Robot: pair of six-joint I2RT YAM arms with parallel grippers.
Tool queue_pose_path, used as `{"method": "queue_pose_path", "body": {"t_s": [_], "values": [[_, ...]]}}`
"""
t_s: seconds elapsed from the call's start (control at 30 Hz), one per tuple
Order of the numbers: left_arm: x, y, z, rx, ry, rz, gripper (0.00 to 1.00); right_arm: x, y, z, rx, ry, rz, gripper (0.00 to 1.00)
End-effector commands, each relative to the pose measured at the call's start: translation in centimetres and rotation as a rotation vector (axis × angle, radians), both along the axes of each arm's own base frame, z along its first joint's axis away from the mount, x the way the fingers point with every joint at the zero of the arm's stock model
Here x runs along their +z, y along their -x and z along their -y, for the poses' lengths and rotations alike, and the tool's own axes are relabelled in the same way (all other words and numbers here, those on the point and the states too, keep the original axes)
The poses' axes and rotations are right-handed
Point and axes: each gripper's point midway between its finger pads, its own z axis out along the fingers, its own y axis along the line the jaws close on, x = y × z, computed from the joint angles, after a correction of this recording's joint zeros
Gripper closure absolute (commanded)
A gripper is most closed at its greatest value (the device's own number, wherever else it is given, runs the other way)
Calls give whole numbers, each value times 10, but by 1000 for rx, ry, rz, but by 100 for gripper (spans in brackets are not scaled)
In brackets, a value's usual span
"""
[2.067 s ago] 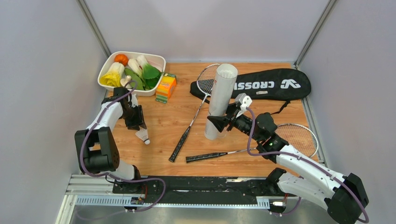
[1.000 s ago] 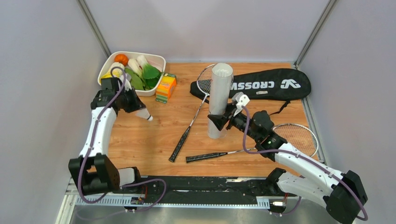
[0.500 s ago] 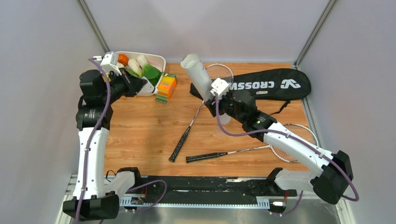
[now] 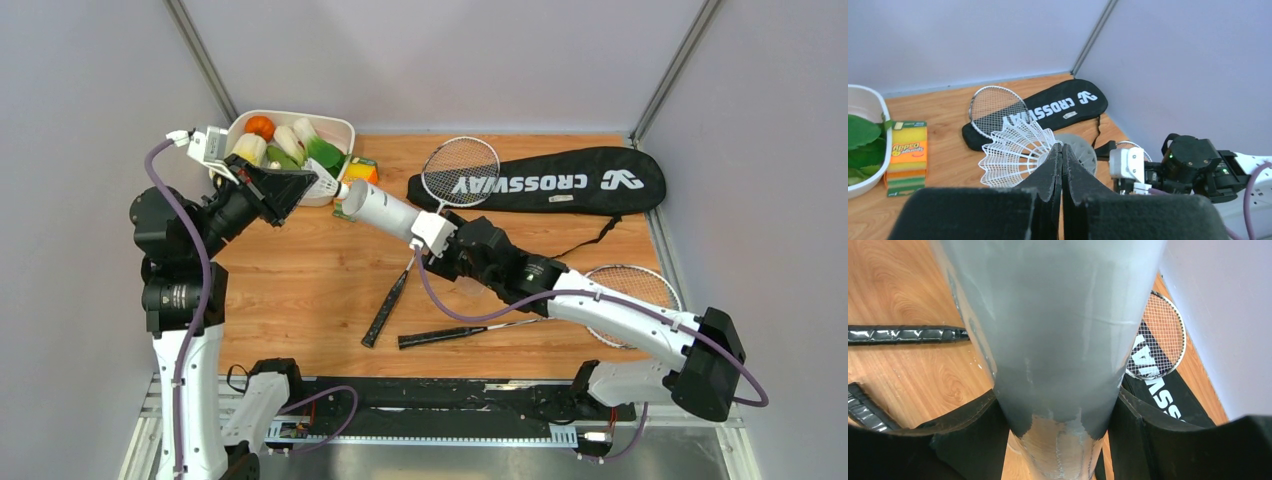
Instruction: Pack up the badminton gear
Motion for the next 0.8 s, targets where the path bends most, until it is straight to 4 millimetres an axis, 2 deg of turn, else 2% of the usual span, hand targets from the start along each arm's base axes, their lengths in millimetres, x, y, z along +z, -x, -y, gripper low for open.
{"method": "queue_pose_path", "body": {"t_s": [0.0, 0.3, 0.57, 0.77], "values": [[17, 20, 14, -98, 40, 45, 100, 34, -2, -13, -10, -35, 91, 47], [-12, 30, 20, -140, 67, -29, 100, 34, 12, -29, 12, -45, 100, 46], [-43, 26, 18, -116, 64, -107, 100, 40, 22, -40, 42, -74, 108, 46], [-59, 24, 23, -152, 150, -165, 100, 38, 22, -47, 52, -69, 113, 46]]}}
